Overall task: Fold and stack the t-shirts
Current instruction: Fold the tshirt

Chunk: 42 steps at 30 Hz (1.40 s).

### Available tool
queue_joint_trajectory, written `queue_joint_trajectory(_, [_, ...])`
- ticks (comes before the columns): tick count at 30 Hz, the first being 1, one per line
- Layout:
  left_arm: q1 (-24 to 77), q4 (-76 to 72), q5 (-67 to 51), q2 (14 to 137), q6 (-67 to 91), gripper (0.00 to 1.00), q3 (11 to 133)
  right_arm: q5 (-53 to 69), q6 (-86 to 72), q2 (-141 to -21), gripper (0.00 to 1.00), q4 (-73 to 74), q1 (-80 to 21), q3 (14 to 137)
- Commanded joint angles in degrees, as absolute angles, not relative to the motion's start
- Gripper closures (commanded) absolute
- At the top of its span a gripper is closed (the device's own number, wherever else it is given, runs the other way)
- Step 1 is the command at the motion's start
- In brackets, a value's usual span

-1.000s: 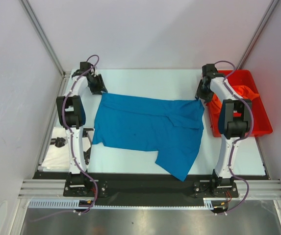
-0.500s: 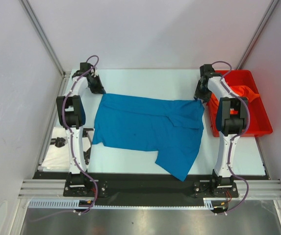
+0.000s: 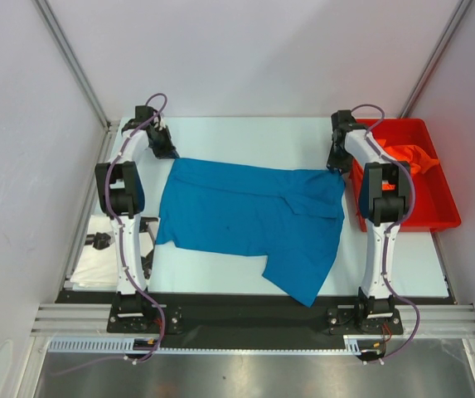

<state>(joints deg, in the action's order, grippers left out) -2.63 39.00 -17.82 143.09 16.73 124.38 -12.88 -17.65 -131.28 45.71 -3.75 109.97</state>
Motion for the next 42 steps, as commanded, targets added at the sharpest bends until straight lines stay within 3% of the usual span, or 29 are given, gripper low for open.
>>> queue_joint_trajectory(1, [-2.9,37.0,-19.2,142.3,17.8,1.00,124.5,-17.6,-17.1,-132.1,0.66,46.4,-3.3,112.9])
queue_joint_trajectory(2, [-3.0,36.8,-19.0,142.2,18.5,1.00,124.5,-18.1,-16.9,-132.1,0.69,46.3,-3.4,112.9])
queue_joint_trajectory(4, [-3.4,36.5,-17.6,141.9,19.4,1.00,124.5,-19.9,-17.0,-132.2,0.98,46.6,-3.4,113.3])
queue_joint_trajectory(5, [-3.4,36.2,-17.1,141.7,20.1,1.00,124.5,-21.6,-17.2,-132.2,1.00,46.8,-3.4,113.4])
queue_joint_trajectory(20, [-5.5,28.8,-14.4,139.7,26.5,1.00,119.9,-23.6,-18.0,-129.6,1.00,33.8,-4.1,109.9])
queue_joint_trajectory(24, [-6.8,22.4,-17.1,139.6,30.7,1.00,117.5,-22.0,-18.0,-131.7,1.00,29.0,-4.3,114.7])
queue_joint_trajectory(36, [-7.1,17.8,-22.1,146.6,36.6,1.00,125.3,-18.2,-11.5,-144.7,0.98,19.1,-5.1,133.2])
queue_joint_trajectory(37, [-7.1,18.7,-20.9,147.0,36.0,0.89,126.6,-18.2,-10.5,-145.9,0.83,19.9,-5.0,135.4])
queue_joint_trajectory(39, [-7.0,23.8,-17.3,146.7,34.5,0.64,128.7,-19.2,-9.3,-149.0,0.68,23.5,-5.0,142.5])
queue_joint_trajectory(42, [-6.7,29.7,-7.5,142.0,28.8,0.51,128.9,-18.8,-7.6,-147.8,0.57,28.2,-5.0,146.6])
